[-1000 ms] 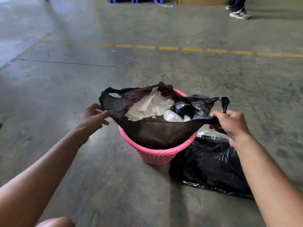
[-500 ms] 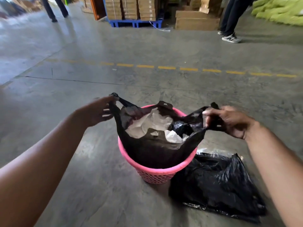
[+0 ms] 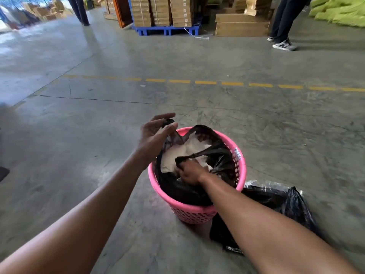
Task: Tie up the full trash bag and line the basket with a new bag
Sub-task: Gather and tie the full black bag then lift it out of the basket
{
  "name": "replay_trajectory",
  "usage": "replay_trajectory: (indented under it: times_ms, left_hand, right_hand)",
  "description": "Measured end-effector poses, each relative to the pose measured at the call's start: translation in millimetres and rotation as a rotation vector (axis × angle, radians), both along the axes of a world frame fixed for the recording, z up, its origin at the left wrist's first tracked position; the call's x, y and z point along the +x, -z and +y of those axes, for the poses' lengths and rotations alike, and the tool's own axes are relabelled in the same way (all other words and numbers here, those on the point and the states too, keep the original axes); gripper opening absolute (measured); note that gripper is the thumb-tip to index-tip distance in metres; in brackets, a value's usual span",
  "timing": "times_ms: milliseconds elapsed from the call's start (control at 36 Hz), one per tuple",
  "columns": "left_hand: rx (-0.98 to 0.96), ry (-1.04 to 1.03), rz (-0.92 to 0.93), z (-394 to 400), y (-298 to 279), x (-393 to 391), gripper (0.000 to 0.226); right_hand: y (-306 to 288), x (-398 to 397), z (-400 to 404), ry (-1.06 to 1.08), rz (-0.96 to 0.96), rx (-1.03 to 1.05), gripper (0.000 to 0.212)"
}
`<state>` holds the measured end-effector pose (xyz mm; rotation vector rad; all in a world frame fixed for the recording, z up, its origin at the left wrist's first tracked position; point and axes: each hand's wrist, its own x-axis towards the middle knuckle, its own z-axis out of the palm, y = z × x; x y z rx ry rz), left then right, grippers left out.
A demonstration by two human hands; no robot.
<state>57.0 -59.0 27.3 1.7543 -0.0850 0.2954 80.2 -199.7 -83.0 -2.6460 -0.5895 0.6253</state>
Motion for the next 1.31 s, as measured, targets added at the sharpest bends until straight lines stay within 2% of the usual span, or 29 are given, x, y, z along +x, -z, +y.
replay_trajectory:
  times_ms: [56,167,222,278,361,417,556,694,778,861,889,917,972,1028,1083,1167,1222,1306]
  left_hand:
    - [-0.057,0.066,0.014,-9.0,-2.3,0.2,0.027]
    - [-0.132,0.176,0.089,-26.4,-2.3,1.6,0.017]
    - [-0.109,0.211,0.115,-34.6,-0.7,5.0,0.019]
    - [-0.038,0.236,0.115,-36.9,0.4,9.0,0.016]
    - [-0.012,0.292,0.139,-27.9,6.7,15.8,0.041]
    - [0.041,0.323,0.126,-22.1,12.9,19.0,0.054]
    - [0.247,0.441,0.098,-43.3,16.6,17.6,0.07]
    - [0.307,0.507,0.063,-78.2,24.8,16.6,0.072]
    - [0.268,0.503,0.097,-83.2,43.6,19.3,0.06]
    - [0.189,0.524,0.238,-79.6,67.7,18.3,0.052]
    - [0.179,0.505,0.297,-80.7,68.5,15.8,0.025]
    - [0.146,0.464,0.353,-79.2,71.4,15.7,0.022]
    - [0.121,0.427,0.336,-80.5,73.0,14.5,0.036]
    - [0.054,0.373,0.295,-75.1,68.9,14.2,0.043]
    - [0.021,0.327,0.279,-70.4,52.8,13.5,0.054]
    - [-0.002,0.332,0.257,-64.0,40.5,17.5,0.049]
    - [0.001,0.343,0.254,-60.9,38.5,19.6,0.045]
    - [-0.025,0.39,0.289,-58.1,37.4,22.0,0.048]
  right_hand:
    - [5.4,-3.8,1.5,-0.041,0.025,-0.053,0.042]
    - [4.1,-9.3,-1.5,-0.093,-0.056,-0.057,0.034]
    - [7.9,-2.3,-10.4,-0.012,-0.141,0.037,0.036]
    - [-17.0,-10.0,-24.0,0.121,-0.285,0.174,0.036]
    - [-65.9,-27.6,-56.2,0.304,-0.52,0.275,0.027]
    - [-89.3,-31.7,-84.2,0.311,-0.616,0.267,0.024]
    - [-144.8,-28.2,-124.0,0.243,-0.465,0.267,0.036]
    - [-174.7,-28.5,-114.2,0.043,-0.464,-0.01,0.018]
    - [-176.1,-26.6,-83.9,-0.11,-0.4,-0.047,0.014]
    - [-169.9,-24.7,-49.2,-0.2,-0.414,-0.138,0.015]
    - [-167.8,-23.1,-40.5,-0.209,-0.453,-0.144,0.017]
    - [-167.3,-22.3,-33.7,-0.199,-0.491,-0.128,0.019]
    - [-165.1,-15.2,-29.6,-0.13,-0.542,0.019,0.021]
    - [-161.8,-1.2,-39.6,0.024,-0.544,0.252,0.021]
    - [-153.1,13.9,-59.0,0.142,-0.538,0.325,0.024]
    - [-128.7,21.5,-83.5,0.153,-0.403,0.312,0.037]
    - [-111.2,18.2,-86.4,0.148,-0.328,0.429,0.044]
    - [-95.0,16.2,-81.4,0.249,-0.391,0.639,0.036]
